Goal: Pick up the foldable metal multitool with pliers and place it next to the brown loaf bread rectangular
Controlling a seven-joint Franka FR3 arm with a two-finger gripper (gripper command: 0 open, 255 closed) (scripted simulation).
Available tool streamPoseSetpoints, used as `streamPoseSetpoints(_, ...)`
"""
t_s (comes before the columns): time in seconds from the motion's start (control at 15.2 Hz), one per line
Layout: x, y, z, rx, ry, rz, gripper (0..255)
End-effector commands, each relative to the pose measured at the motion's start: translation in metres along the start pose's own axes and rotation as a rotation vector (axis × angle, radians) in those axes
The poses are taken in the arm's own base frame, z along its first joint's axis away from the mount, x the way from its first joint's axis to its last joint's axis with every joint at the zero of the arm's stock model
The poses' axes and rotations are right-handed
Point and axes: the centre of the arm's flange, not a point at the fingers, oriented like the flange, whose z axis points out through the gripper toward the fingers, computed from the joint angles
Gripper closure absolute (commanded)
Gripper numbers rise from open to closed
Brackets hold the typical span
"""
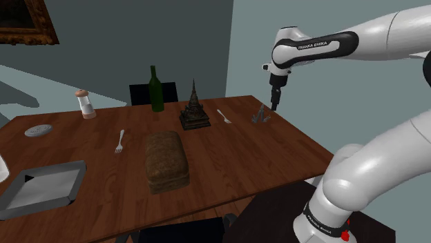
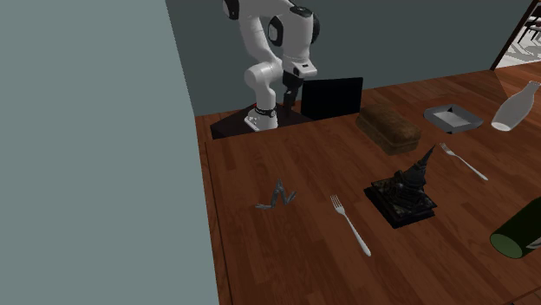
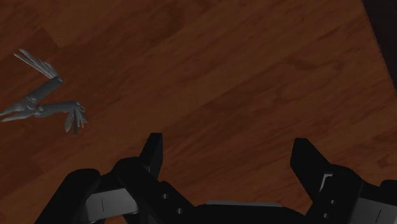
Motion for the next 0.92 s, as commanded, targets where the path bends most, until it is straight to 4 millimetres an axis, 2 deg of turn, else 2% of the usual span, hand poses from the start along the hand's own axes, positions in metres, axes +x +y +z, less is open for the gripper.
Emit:
streamPoseSetpoints(0.0,0.0,0.023,0.012,0.002,-0.001,-0.045,0)
streamPoseSetpoints(0.4,0.006,0.096,0.046,0.012,-0.003,-0.167,0)
streamPoseSetpoints(0.86,0.024,0.179,0.087,0.024,-0.006,-0.31,0)
